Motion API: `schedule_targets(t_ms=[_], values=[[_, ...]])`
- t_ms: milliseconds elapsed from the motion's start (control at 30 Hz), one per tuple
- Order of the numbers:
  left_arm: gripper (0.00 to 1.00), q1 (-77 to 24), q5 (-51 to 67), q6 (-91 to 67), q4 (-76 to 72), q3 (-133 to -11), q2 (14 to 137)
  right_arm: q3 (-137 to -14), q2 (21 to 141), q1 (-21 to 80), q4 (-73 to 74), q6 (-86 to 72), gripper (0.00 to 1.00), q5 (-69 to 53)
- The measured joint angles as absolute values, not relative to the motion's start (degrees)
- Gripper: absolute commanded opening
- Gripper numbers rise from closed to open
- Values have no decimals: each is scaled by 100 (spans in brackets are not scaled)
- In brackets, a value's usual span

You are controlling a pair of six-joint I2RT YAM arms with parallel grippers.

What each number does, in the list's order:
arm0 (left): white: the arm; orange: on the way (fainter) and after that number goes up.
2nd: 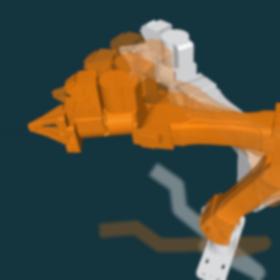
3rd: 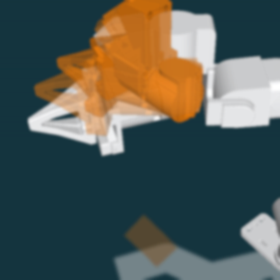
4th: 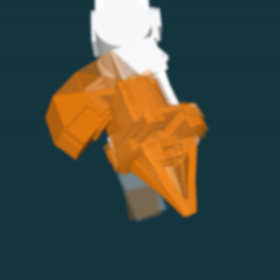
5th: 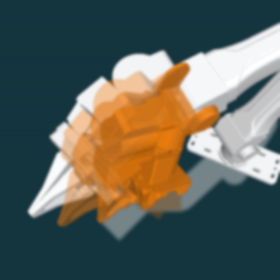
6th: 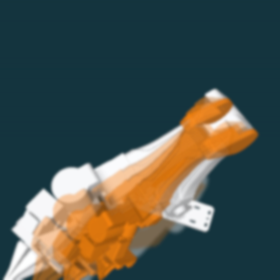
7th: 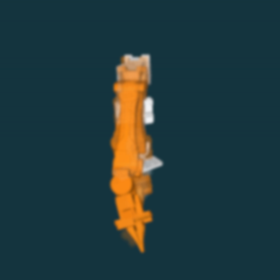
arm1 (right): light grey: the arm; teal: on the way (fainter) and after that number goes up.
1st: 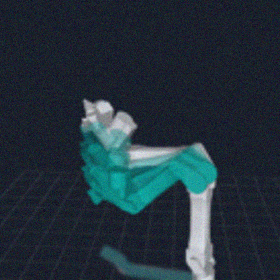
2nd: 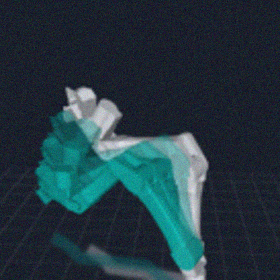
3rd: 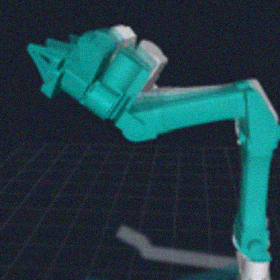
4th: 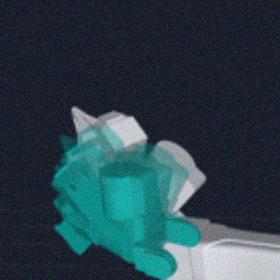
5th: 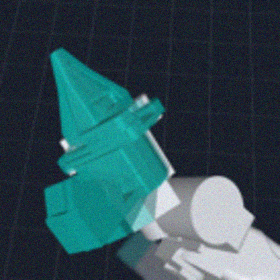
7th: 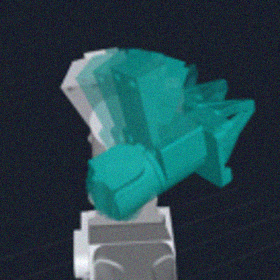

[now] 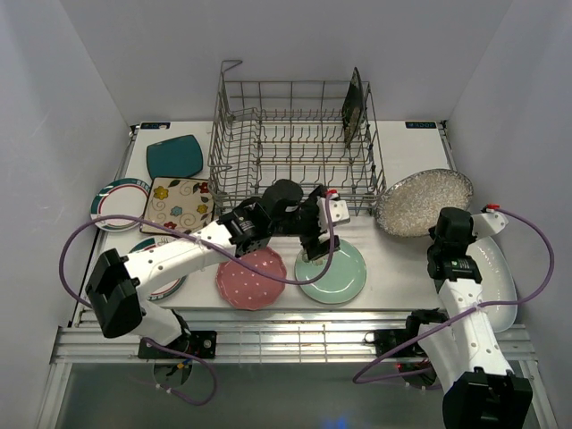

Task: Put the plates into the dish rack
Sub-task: Pick up the plate from the corner of the board.

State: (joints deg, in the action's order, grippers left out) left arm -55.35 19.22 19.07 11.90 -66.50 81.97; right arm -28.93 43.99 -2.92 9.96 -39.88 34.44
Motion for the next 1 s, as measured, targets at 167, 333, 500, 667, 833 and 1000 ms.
schedule_targets(t_ms=[167,333,500,667,833,1000], values=[[98,-5839,1568,2255,985,-7057,8635,-2821,4053,-292,1267,-3962,8,3330],[98,-6370,1181,2574,556,-7078,9159,-2823,3682,-285,1726,-3940,8,3238],[98,-6681,941,2718,58,-7061,9896,-2836,3529,-287,2093,-3992,8,3159],[98,-6755,792,2875,-502,-6958,10226,-2967,3557,-287,2497,-4204,8,3157],[98,-6812,744,3089,-972,-7013,10519,-3094,3562,-287,2812,-4383,8,3129],[98,-6871,746,3457,-1798,-6941,10820,-3371,3601,-285,3304,-4578,8,3107]])
